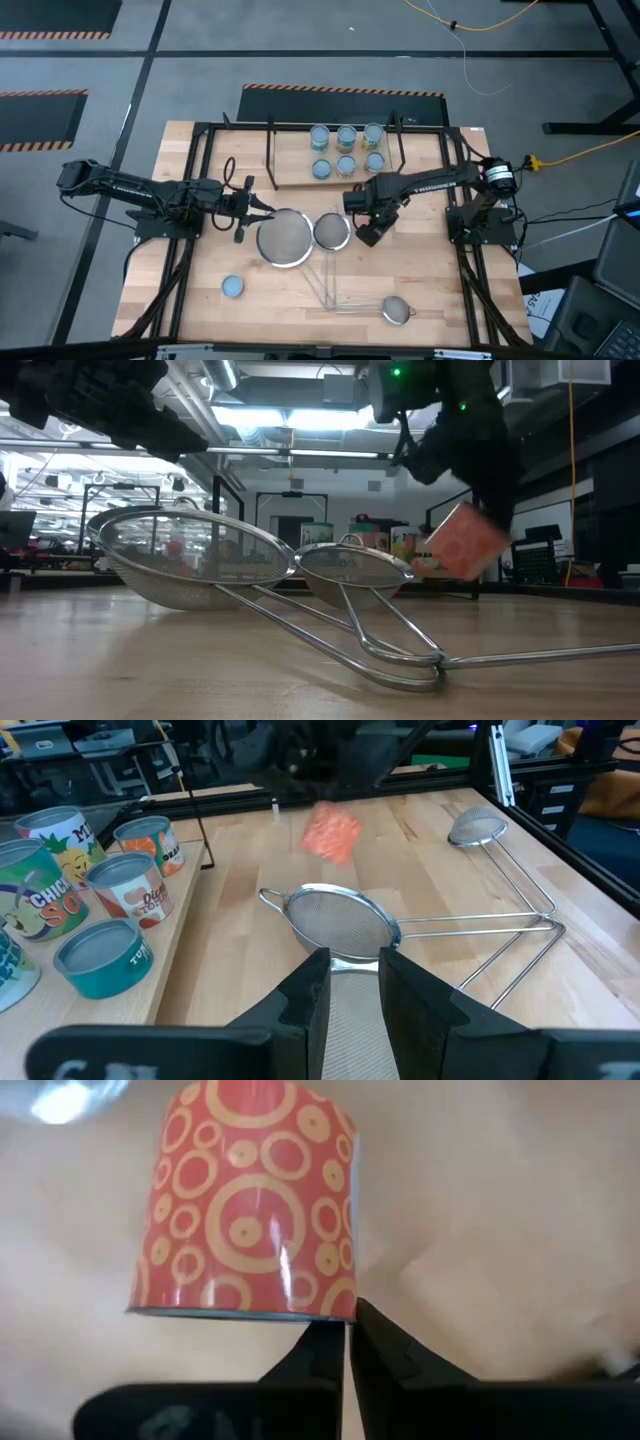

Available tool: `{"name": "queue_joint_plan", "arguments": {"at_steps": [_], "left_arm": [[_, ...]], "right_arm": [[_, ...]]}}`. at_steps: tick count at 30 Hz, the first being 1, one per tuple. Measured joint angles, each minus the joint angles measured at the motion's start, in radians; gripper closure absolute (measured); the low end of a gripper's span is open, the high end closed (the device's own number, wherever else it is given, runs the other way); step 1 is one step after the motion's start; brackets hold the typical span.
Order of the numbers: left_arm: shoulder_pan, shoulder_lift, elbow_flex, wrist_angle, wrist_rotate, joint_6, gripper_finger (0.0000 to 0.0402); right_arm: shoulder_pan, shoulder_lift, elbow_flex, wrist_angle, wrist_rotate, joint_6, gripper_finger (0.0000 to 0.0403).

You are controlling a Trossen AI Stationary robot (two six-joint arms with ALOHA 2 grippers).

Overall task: Pick and place cans onto a shelf
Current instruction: Put the canned meatballs on the shelf

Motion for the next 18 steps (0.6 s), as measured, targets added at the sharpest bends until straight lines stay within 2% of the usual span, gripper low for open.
{"name": "queue_joint_plan", "arguments": {"at_steps": [3,11,13,18], "left_arm": [[0.0,0.0,0.0,0.0,0.0,0.0,0.032],[0.0,0.0,0.0,-0.001,0.0,0.001,0.032],[0.0,0.0,0.0,-0.001,0.0,0.001,0.032],[0.0,0.0,0.0,-0.002,0.0,0.003,0.032]], "right_arm": [[-0.045,0.0,0.008,-0.014,-0.164,-0.037,0.0392],[-0.144,0.0,-0.09,-0.025,-0.451,-0.033,0.0392],[-0.162,0.0,-0.119,-0.024,-0.486,-0.033,0.0392],[-0.201,0.0,-0.185,-0.023,-0.481,-0.031,0.0391]]}}
